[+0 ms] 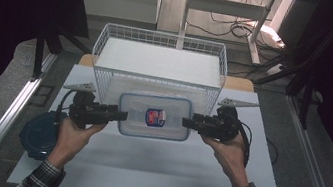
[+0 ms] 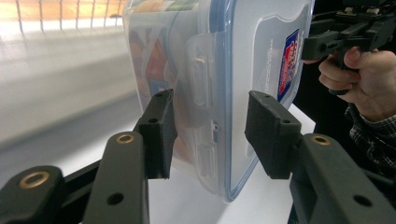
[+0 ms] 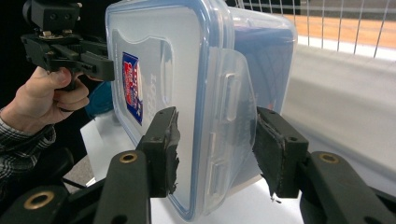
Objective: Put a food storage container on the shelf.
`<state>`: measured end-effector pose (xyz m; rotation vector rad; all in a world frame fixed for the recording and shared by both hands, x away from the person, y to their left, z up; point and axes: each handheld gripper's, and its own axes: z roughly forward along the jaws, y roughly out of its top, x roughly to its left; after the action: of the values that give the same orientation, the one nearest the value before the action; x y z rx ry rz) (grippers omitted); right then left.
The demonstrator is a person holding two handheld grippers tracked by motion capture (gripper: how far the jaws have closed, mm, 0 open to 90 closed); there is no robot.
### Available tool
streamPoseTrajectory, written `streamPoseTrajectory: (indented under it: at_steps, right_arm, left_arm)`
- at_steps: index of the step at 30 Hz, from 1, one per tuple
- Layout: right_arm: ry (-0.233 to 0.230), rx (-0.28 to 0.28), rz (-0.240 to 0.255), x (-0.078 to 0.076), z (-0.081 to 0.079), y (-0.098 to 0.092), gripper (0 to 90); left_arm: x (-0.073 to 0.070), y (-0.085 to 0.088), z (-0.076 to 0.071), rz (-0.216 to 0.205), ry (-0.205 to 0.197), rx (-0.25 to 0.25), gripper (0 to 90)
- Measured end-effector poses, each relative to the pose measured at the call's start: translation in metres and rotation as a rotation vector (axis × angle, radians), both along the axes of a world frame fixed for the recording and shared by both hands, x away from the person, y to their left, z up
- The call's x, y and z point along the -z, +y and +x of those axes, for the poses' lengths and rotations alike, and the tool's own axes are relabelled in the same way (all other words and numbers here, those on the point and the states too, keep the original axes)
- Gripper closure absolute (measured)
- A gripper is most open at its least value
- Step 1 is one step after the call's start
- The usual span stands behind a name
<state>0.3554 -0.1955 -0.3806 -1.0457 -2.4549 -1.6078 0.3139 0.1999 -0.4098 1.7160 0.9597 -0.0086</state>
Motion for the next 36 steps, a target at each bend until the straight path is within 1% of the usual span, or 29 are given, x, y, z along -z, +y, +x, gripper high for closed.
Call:
streamPoseTrajectory:
  at_steps: [3, 5, 8, 9, 10, 15, 17, 18, 19, 20, 21, 23, 25, 27, 29, 30, 31, 32, 33, 34, 36]
  right_arm:
    - [-0.006, 0.002, 0.015, -0.007, 0.007, 0.002, 51.4]
    - [-0.019, -0.004, 0.027, -0.012, 0.012, 0.002, 51.4]
    - [-0.028, -0.005, 0.039, -0.019, 0.020, 0.003, 51.4]
    - [-0.038, 0.000, 0.043, -0.024, 0.025, 0.004, 51.3]
    - [-0.038, 0.000, 0.043, -0.024, 0.025, 0.004, 51.3]
    - [-0.048, 0.013, 0.044, -0.039, 0.035, 0.007, 51.4]
    - [-0.054, 0.016, 0.048, -0.047, 0.043, 0.009, 51.3]
    - [-0.057, 0.017, 0.049, -0.049, 0.046, 0.010, 51.3]
    - [-0.057, 0.017, 0.049, -0.049, 0.046, 0.010, 51.3]
    - [-0.058, 0.020, 0.055, -0.054, 0.051, 0.011, 51.3]
    - [-0.059, 0.022, 0.057, -0.056, 0.054, 0.012, 51.3]
    - [-0.060, 0.023, 0.058, -0.059, 0.057, 0.013, 51.3]
    - [-0.066, 0.027, 0.059, -0.065, 0.065, 0.016, 51.3]
    - [-0.064, 0.028, 0.061, -0.067, 0.067, 0.017, 51.3]
    - [-0.067, 0.034, 0.066, -0.073, 0.075, 0.019, 51.2]
    - [-0.067, 0.034, 0.066, -0.073, 0.075, 0.019, 51.2]
    - [-0.065, 0.038, 0.070, -0.076, 0.081, 0.019, 51.2]
    - [-0.064, 0.042, 0.073, -0.077, 0.083, 0.020, 51.2]
    - [-0.064, 0.045, 0.077, -0.078, 0.086, 0.020, 51.1]
    - [-0.061, 0.049, 0.081, -0.078, 0.089, 0.020, 51.1]
    - [-0.059, 0.052, 0.086, -0.078, 0.092, 0.020, 51.1]
  left_arm:
    - [-0.012, 0.002, 0.006, 0.005, -0.015, -0.006, 53.3]
    - [-0.019, 0.002, 0.011, 0.011, -0.029, -0.009, 53.3]
    - [-0.030, 0.003, 0.018, 0.017, -0.039, -0.016, 53.3]
    - [-0.033, 0.004, 0.021, 0.017, -0.041, -0.016, 53.3]
    - [-0.036, 0.004, 0.024, 0.016, -0.043, -0.016, 53.3]
    - [-0.050, 0.008, 0.039, 0.007, -0.056, -0.017, 53.1]
    - [-0.058, 0.010, 0.047, 0.003, -0.063, -0.021, 53.0]
    - [-0.058, 0.010, 0.047, 0.003, -0.063, -0.021, 53.1]
    - [-0.060, 0.011, 0.050, -0.001, -0.067, -0.023, 53.1]
    - [-0.065, 0.013, 0.056, -0.009, -0.069, -0.026, 53.1]
    - [-0.067, 0.014, 0.058, -0.015, -0.072, -0.027, 53.1]
    - [-0.069, 0.015, 0.061, -0.017, -0.071, -0.027, 53.1]
    - [-0.072, 0.016, 0.067, -0.019, -0.072, -0.029, 53.1]
    - [-0.076, 0.018, 0.072, -0.025, -0.075, -0.033, 53.1]
    - [-0.081, 0.020, 0.080, -0.030, -0.077, -0.035, 53.1]
    - [-0.081, 0.020, 0.080, -0.030, -0.077, -0.035, 53.1]
    - [-0.083, 0.020, 0.086, -0.031, -0.076, -0.035, 53.1]
    - [-0.083, 0.020, 0.086, -0.031, -0.076, -0.035, 53.1]
    - [-0.085, 0.021, 0.092, -0.034, -0.072, -0.036, 53.1]
    - [-0.085, 0.021, 0.095, -0.035, -0.071, -0.035, 53.1]
    - [-0.085, 0.021, 0.098, -0.039, -0.071, -0.037, 53.0]
